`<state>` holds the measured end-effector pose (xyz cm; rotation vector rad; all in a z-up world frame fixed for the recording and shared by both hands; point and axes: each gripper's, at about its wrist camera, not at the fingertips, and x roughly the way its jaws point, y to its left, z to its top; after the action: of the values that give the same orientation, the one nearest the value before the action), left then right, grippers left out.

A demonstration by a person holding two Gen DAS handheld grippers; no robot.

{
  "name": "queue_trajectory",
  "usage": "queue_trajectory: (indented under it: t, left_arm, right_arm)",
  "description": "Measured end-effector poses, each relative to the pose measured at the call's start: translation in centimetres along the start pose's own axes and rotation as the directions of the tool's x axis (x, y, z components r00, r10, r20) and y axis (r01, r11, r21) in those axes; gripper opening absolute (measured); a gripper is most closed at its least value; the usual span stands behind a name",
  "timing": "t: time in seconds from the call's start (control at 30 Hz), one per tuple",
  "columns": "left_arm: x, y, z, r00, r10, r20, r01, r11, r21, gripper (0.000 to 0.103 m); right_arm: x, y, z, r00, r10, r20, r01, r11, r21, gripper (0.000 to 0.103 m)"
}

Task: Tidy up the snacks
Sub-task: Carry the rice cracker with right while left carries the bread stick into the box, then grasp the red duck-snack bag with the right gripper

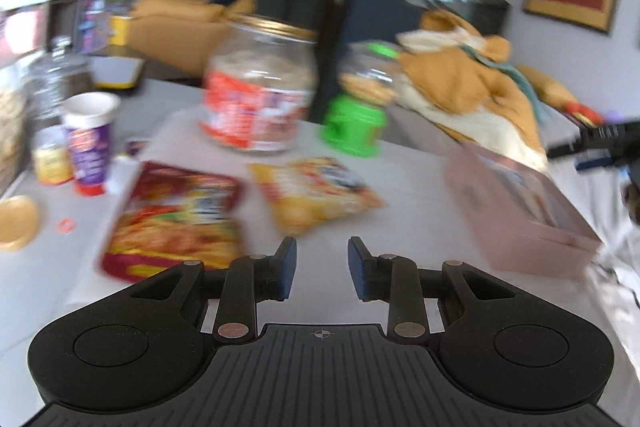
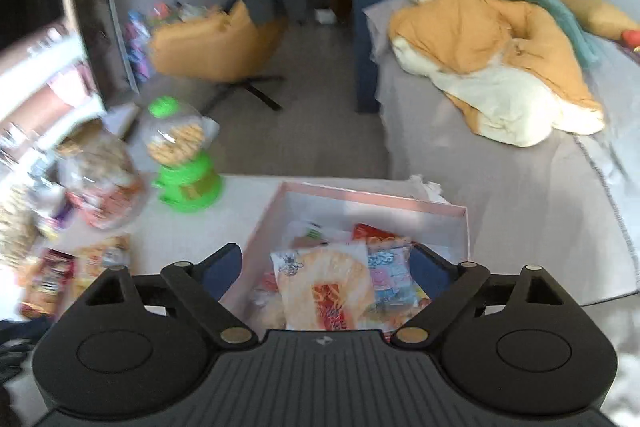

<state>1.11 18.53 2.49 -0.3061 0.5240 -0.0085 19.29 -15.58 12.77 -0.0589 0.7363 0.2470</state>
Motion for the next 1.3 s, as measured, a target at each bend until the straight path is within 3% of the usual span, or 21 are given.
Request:
queue_trajectory:
  t: [0.1, 0.23, 0.3, 0.4, 0.5, 0.57, 0.67, 0.77, 0.97, 1.07, 1.17, 1.3]
  left_arm:
    - [-0.7, 2.4, 0.0, 0.993, 0.104, 0.062, -0.100, 0.993, -0.065, 0.032]
    - [-3.1, 6.3, 0.4, 0.962, 0.238, 0.130, -0.205, 0.952, -0.227, 0.032]
    - [-4.5, 8.0, 0.7, 0.947, 0.286, 0.150, -0.240, 0.934, -0.263, 0.032]
    - [-6.4, 10.8, 1.2, 0.918, 0.373, 0.133, -0.328, 0.905, -0.272, 0.032]
    - [-7.3, 12.7, 1.3, 0.903, 0.418, 0.096, -0.380, 0.884, -0.273, 0.032]
    - [-7.3, 13.6, 1.2, 0.899, 0.431, 0.074, -0.397, 0.875, -0.276, 0.032]
    - [-7.4, 13.9, 0.8, 0.903, 0.426, 0.063, -0.398, 0.882, -0.254, 0.032]
    - [-7.0, 13.2, 0.8, 0.906, 0.419, 0.062, -0.396, 0.889, -0.228, 0.032]
    - [-6.2, 11.5, 1.2, 0.910, 0.409, 0.070, -0.389, 0.900, -0.196, 0.032]
    - [-6.2, 10.6, 1.5, 0.903, 0.425, 0.069, -0.410, 0.898, -0.160, 0.032]
    - [-6.4, 9.9, 1.7, 0.905, 0.421, 0.064, -0.411, 0.903, -0.124, 0.033]
    - [-6.0, 8.5, 2.0, 0.919, 0.389, 0.063, -0.384, 0.920, -0.078, 0.033]
  right_arm:
    - [2.1, 3.6, -0.9, 0.999, 0.006, -0.035, -0.007, 0.999, -0.037, 0.091]
    - [3.7, 11.8, -2.2, 0.982, 0.170, -0.087, -0.180, 0.977, -0.117, 0.091]
    - [4.4, 16.2, -2.6, 0.959, 0.254, -0.123, -0.270, 0.954, -0.128, 0.091]
    - [5.5, 23.5, -3.6, 0.905, 0.381, -0.190, -0.407, 0.904, -0.129, 0.091]
    - [6.5, 29.8, -4.9, 0.864, 0.428, -0.267, -0.477, 0.866, -0.154, 0.091]
    - [7.6, 33.3, -5.5, 0.872, 0.398, -0.284, -0.455, 0.873, -0.173, 0.091]
    - [9.9, 36.6, -6.0, 0.917, 0.306, -0.255, -0.358, 0.913, -0.195, 0.092]
    - [12.1, 37.5, -6.5, 0.927, 0.248, -0.281, -0.308, 0.932, -0.194, 0.102]
    - [12.5, 38.0, -6.7, 0.922, 0.247, -0.297, -0.318, 0.922, -0.221, 0.103]
    - [12.7, 39.1, -6.8, 0.934, 0.199, -0.297, -0.294, 0.900, -0.321, 0.102]
    - [11.8, 39.1, -7.8, 0.949, 0.164, -0.269, -0.266, 0.875, -0.404, 0.093]
    - [9.1, 36.1, -8.4, 0.916, 0.277, -0.290, -0.372, 0.860, -0.351, 0.078]
